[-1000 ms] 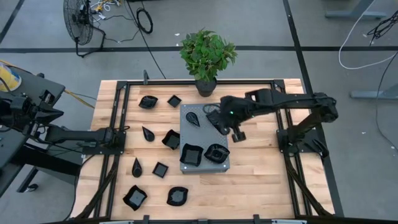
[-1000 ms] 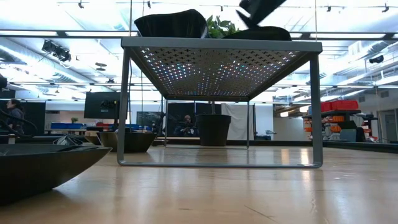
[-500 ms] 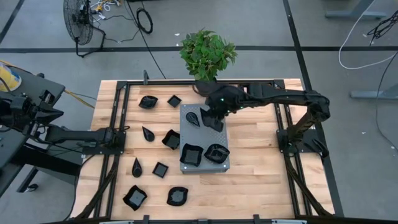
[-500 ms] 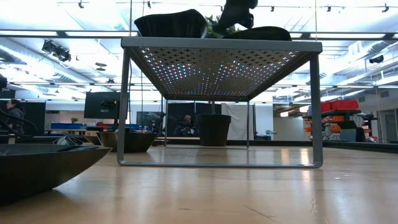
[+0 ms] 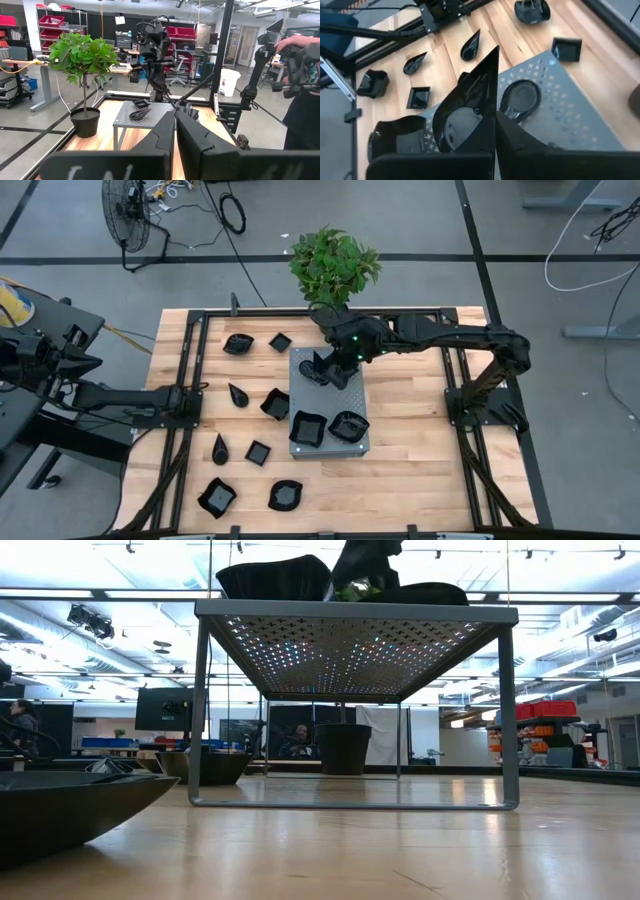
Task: Pick & Place Mini shaped plates
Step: Stack the black bowl on top of the black bowl on the shelf
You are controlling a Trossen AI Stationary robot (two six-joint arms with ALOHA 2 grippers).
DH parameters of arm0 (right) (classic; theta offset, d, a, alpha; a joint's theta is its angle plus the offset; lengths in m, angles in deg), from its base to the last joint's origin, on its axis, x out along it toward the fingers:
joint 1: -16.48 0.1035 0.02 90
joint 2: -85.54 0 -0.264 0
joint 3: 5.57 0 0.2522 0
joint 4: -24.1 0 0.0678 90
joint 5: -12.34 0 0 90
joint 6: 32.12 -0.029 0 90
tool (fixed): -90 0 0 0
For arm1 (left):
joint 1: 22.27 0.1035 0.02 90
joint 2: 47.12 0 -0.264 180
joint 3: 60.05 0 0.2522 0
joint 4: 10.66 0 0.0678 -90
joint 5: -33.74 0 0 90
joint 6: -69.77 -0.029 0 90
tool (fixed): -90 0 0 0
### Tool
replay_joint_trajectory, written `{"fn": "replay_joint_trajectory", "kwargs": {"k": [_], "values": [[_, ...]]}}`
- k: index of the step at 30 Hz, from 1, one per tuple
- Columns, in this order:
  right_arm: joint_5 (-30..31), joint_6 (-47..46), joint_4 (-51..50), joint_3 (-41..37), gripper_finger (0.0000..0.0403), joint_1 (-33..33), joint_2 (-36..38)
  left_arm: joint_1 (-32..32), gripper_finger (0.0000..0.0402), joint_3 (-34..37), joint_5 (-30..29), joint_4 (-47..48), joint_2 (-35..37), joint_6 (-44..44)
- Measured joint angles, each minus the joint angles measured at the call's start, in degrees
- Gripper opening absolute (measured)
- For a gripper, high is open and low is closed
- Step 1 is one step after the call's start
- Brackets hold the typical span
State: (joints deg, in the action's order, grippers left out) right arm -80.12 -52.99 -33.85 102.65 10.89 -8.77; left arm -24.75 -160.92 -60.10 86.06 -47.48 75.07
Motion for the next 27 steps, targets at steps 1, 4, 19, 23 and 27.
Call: {"fn": "replay_joint_trajectory", "kwargs": {"k": [1, 4, 19, 23, 27], "values": [[-0.02, -1.32, 0.61, -0.40, 0.0000, 0.00, 0.00, 0.02, 0.0023, 0.00, 0.00, 0.00, 0.02, 0.02], [-0.13, -4.86, 3.09, -1.44, 0.0000, -0.07, 0.02, 0.02, 0.0023, 0.00, 0.00, -0.01, 0.00, 0.01], [-1.66, -7.62, 5.90, -4.26, 0.0000, -0.09, 0.49, 0.01, 0.0023, 0.01, 0.00, 0.00, 0.01, -0.02], [-1.45, -7.31, 5.66, -4.26, 0.0000, 0.75, 2.34, 0.02, 0.0023, 0.00, 0.00, 0.00, 0.00, -0.01], [-1.51, -8.16, 5.69, -4.26, 0.0000, 1.62, 4.26, 0.02, 0.0023, 0.02, 0.00, 0.00, 0.00, 0.00]]}}
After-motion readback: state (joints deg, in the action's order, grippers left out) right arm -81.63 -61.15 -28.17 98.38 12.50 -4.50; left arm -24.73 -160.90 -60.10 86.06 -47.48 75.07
